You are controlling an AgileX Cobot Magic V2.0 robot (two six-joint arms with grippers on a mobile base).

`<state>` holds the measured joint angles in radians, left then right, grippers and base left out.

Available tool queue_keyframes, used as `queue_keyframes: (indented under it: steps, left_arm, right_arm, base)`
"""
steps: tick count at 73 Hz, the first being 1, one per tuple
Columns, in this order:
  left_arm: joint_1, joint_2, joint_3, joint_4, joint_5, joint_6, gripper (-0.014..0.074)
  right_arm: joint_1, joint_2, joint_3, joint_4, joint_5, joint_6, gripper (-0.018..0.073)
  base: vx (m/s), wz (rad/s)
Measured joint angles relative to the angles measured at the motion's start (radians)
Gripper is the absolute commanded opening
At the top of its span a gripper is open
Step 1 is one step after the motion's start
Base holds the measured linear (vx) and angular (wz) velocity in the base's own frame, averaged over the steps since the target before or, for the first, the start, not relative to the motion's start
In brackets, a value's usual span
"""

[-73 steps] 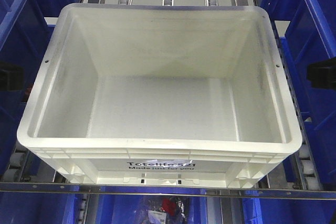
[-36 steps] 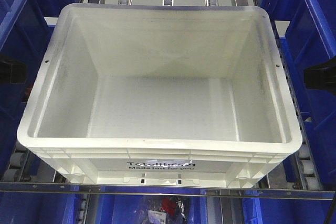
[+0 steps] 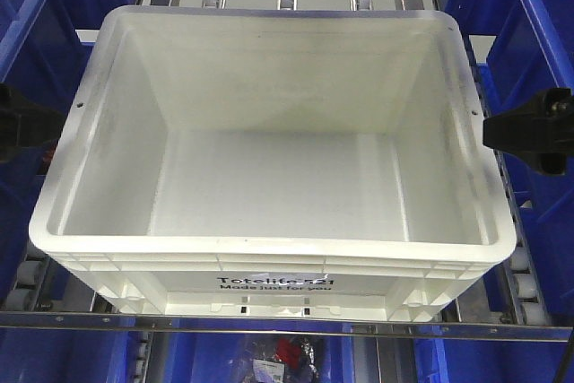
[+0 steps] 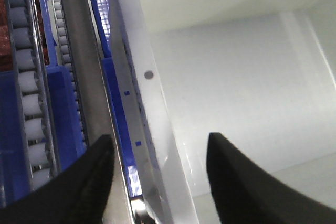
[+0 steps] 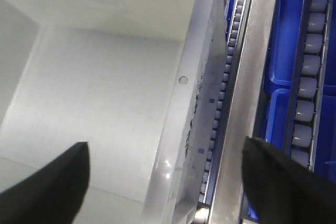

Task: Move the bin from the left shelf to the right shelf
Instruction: 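Position both grippers straddling the crate's side walls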

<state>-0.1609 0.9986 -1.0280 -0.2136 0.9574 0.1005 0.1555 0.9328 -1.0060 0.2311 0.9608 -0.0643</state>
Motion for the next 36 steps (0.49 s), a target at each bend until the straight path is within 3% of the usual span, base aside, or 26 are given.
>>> queue_keyframes:
  steps: [15, 36]
  left_arm:
    - [0.0, 0.026, -0.019, -0.001, 0.063, -0.006, 0.0436]
    - [0.0, 0.185, -0.169, -0.001, 0.134, -0.02, 0.0436]
  right_arm:
    - [0.0, 0.005, -0.002, 0.0, 0.003, 0.003, 0.0636]
    - [0.0, 0.137, -0.101, -0.001, 0.085, 0.004, 0.0604]
  base:
    - [0.0, 0.0]
    - [0.0, 0.0]
